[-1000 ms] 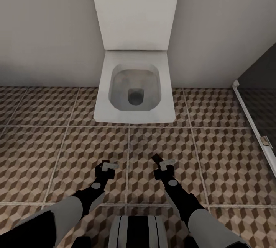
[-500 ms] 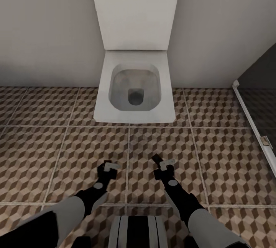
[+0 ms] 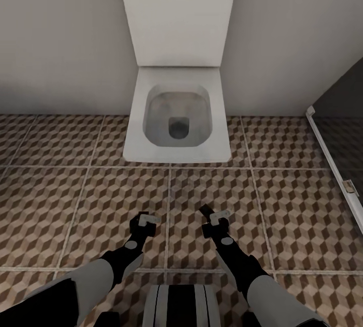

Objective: Take the four mousetraps from the cabinet in the bathroom and place them on the bathroom floor. Make sure all four end up on the same floor surface, and ensure that at least two of them are either under or directly next to the same bathroom sink.

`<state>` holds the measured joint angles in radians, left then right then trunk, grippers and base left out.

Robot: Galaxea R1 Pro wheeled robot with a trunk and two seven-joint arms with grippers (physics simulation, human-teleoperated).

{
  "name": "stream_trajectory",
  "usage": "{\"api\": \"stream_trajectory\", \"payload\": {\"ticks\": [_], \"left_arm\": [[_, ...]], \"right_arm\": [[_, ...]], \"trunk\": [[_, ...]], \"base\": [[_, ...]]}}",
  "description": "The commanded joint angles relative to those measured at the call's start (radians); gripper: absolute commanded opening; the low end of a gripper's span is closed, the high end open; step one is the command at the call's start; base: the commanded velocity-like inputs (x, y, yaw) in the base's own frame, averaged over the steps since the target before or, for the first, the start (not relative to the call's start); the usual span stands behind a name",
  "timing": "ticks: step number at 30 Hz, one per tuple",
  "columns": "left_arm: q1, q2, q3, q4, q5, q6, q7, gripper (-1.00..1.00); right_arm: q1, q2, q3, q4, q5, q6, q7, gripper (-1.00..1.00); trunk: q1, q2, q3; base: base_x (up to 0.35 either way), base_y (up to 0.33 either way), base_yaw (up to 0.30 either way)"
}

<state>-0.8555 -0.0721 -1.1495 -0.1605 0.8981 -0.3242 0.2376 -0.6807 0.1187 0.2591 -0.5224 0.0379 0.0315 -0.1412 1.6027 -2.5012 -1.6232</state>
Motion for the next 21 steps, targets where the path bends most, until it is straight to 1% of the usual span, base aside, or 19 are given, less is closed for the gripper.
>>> {"api": "stream_trajectory", "payload": {"ticks": [1, 6, 16, 21], "left_arm": [[0.0, 0.0, -0.009, 0.0, 0.001, -0.001, 0.009, -1.0], [0.0, 0.0, -0.009, 0.001, 0.001, 0.0, 0.009, -1.0], [0.0, 0.0, -0.009, 0.001, 0.001, -0.001, 0.009, -1.0], [0.0, 0.0, -0.009, 0.001, 0.001, -0.001, 0.009, -1.0]], "right_arm": [[0.0, 0.001, 0.005, 0.0, 0.002, 0.004, -0.003, -1.0], [0.0, 0.017, 0.005, -0.001, 0.002, 0.017, -0.003, -1.0], [0.0, 0.024, 0.005, -0.002, 0.002, 0.035, -0.003, -1.0], [0.0, 0.028, 0.005, -0.002, 0.002, 0.046, -0.003, -1.0]], "trunk": [[0.0, 0.0, 0.0], [0.0, 0.0, 0.0], [0.0, 0.0, 0.0], [0.0, 0.0, 0.0]], "base": [[0.111, 0.0, 0.0], [0.194, 0.0, 0.0], [0.298, 0.0, 0.0], [0.075, 0.0, 0.0]]}}
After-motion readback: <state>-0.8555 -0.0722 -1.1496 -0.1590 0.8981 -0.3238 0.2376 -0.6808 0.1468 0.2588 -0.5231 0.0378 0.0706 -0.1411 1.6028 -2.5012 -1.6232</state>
